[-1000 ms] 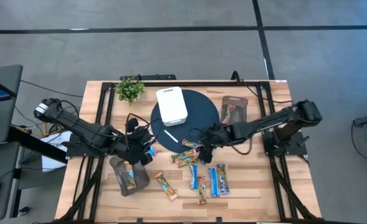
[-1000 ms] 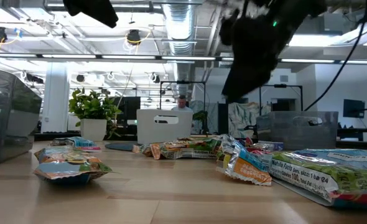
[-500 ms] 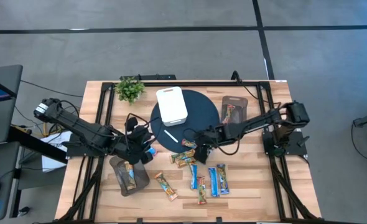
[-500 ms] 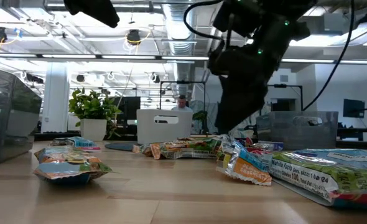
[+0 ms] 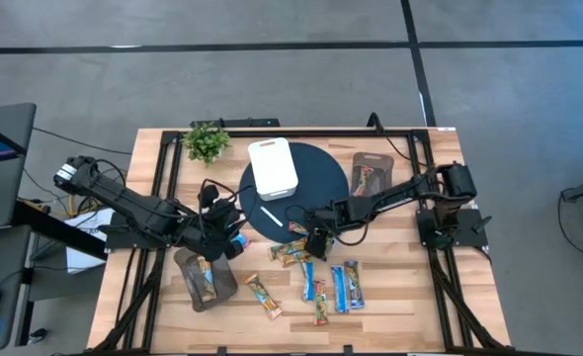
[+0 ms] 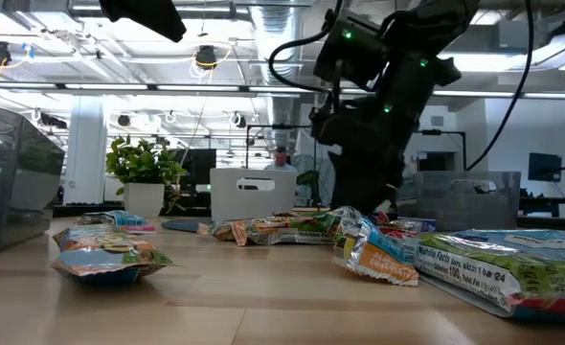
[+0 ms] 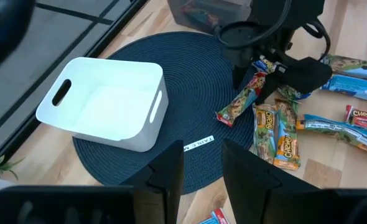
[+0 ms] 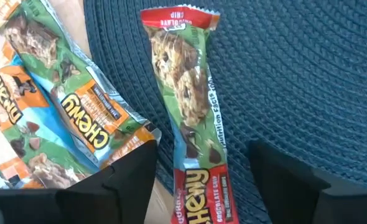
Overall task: Pick and place Granola Bars by type
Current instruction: Put the top right red granola bar into the top black bin
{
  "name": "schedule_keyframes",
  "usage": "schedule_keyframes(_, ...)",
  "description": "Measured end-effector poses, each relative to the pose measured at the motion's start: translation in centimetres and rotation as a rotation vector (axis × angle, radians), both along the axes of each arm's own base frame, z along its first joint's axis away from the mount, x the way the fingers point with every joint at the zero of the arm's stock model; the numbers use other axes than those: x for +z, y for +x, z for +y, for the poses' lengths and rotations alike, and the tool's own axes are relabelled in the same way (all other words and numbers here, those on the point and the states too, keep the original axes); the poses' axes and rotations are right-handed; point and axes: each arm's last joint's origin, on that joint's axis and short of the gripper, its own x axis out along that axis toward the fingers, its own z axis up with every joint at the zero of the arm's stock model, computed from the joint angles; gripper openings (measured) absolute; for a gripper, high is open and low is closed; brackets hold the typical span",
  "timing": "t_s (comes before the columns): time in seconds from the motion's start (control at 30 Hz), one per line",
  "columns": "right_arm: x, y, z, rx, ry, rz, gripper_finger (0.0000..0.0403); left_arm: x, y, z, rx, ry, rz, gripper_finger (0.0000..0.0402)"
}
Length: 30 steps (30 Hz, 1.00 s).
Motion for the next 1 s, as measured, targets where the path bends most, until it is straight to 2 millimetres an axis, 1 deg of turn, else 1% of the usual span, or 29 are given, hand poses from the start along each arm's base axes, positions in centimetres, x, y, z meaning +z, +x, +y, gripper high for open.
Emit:
schedule_keyframes(0.1,0.2,-0.1,0.0,-0.001,-0.002,0.0,0.0213,0.0,0.0,0.0,0.0,0.0,0.0,0.0103)
schedule_keyframes(0.37,0.3,0.0,0.0,0.007,0.017,-0.005,0.0094,0.0,0.0,0.0,0.0,0.0,0.0,0.0102)
schedule_keyframes(0.5,0.6,-0.1,0.3,0.016,0.021,-0.012,0.0051,0.0,0.0,0.0,0.0,0.0,0.001,0.0102)
schedule_keyframes(0.63,1.0,-0.2,0.5,0.025,0.026,-0.025,0.0033,-0.2,0.0,0.0,0.0,0.004,0.007,0.0102)
schedule_keyframes(0.8,2.1,-0.4,0.5,0.022,0.024,-0.055,0.0029,-0.3,-0.1,0.0,0.0,0.006,0.012,0.0102)
schedule_keyframes(0.87,2.8,-0.5,0.5,0.019,0.028,-0.081,0.0029,-0.3,-0.1,0.0,0.0,0.006,0.012,0.0102)
schedule_keyframes(1.0,5.2,-1.2,0.4,-0.005,0.036,-0.129,0.0027,-0.3,-0.1,0.0,-0.001,0.007,0.013,0.0102)
